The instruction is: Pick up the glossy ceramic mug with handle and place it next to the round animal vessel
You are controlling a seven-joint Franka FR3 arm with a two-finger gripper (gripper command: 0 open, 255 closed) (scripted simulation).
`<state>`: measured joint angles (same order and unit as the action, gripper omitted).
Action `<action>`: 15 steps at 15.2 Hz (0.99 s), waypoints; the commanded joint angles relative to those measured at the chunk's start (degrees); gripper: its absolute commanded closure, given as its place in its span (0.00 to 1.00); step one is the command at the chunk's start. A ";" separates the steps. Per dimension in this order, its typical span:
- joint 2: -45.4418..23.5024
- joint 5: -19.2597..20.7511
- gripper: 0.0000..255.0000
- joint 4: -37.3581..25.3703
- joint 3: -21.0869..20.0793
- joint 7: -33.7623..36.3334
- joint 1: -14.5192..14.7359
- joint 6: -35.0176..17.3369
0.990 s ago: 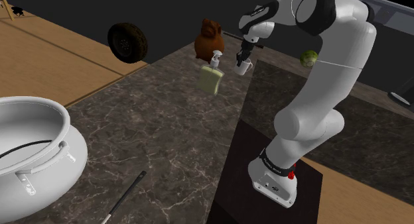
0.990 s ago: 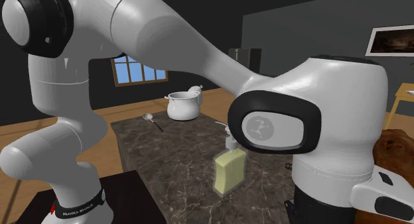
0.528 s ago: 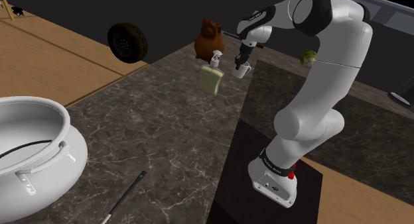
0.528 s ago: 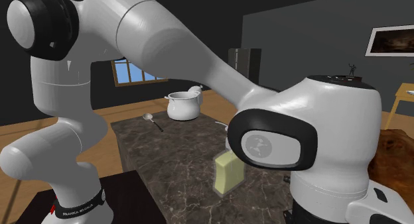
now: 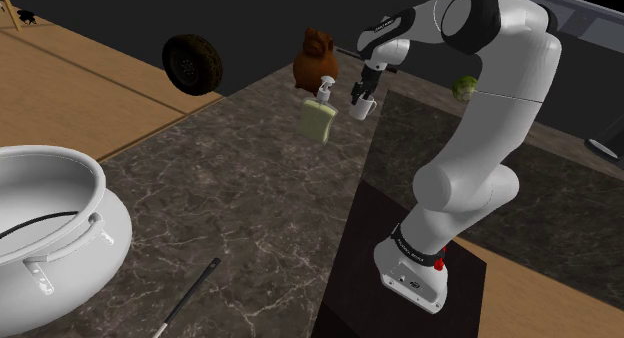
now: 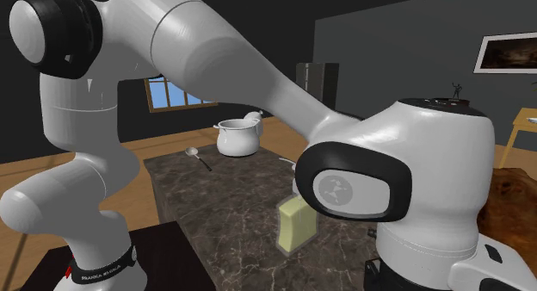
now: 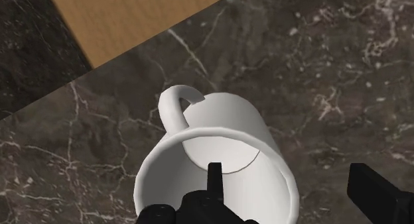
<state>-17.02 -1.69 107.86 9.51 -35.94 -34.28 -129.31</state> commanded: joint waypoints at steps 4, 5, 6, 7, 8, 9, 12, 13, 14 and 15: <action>1.05 0.22 0.00 -0.54 0.07 0.15 0.10 1.58; 2.05 0.43 0.00 -1.17 0.12 0.29 0.19 3.19; 2.99 0.63 0.00 -1.87 0.17 0.41 0.28 4.82; 3.68 0.77 0.00 -2.48 0.20 0.51 0.33 6.12; 3.68 0.77 0.00 -2.48 0.19 0.51 0.33 6.12; 3.69 0.78 0.00 -2.47 0.19 0.51 0.33 6.11; 3.68 0.77 0.00 -2.48 0.19 0.51 0.33 6.12; 3.68 0.77 0.00 -2.48 0.19 0.51 0.33 6.12; 3.68 0.77 0.00 -2.48 0.19 0.51 0.33 6.12; 3.68 0.77 0.00 -2.48 0.19 0.51 0.33 6.12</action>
